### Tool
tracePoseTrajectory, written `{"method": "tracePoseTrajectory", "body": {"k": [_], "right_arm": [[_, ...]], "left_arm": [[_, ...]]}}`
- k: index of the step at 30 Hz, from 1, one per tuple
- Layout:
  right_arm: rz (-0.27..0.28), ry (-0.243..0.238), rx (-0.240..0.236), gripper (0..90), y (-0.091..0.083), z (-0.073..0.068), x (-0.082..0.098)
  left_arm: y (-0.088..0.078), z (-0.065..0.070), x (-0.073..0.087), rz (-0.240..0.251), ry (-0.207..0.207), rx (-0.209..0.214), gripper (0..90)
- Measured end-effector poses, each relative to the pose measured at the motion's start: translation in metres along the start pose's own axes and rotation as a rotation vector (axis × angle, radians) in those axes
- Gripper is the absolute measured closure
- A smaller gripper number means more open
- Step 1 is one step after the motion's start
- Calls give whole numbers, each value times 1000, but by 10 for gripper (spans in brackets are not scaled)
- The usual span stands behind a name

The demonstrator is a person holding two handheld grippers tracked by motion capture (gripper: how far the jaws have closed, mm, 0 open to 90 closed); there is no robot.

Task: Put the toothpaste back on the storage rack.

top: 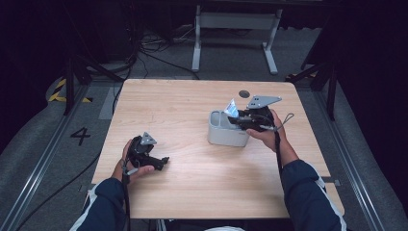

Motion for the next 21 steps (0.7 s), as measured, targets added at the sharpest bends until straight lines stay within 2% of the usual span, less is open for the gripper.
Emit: {"method": "tracePoseTrajectory", "body": {"k": [10,21], "right_arm": [[-28,-9,1,641,1,-1,9],[-31,-14,-2,635,0,-3,10]], "left_arm": [[0,0,0,1,0,0,1],[1,0,-1,7,5,-1,1]]}}
Point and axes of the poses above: each handheld gripper's, and its own axes: y roughly forward along the jaws, x roughly out of its underside, z roughly to its right, the point moved 9 cm from there along y, roughly forward along the jaws, and after that the axes turned 2 degrees about -x, right-handed, at the moved point
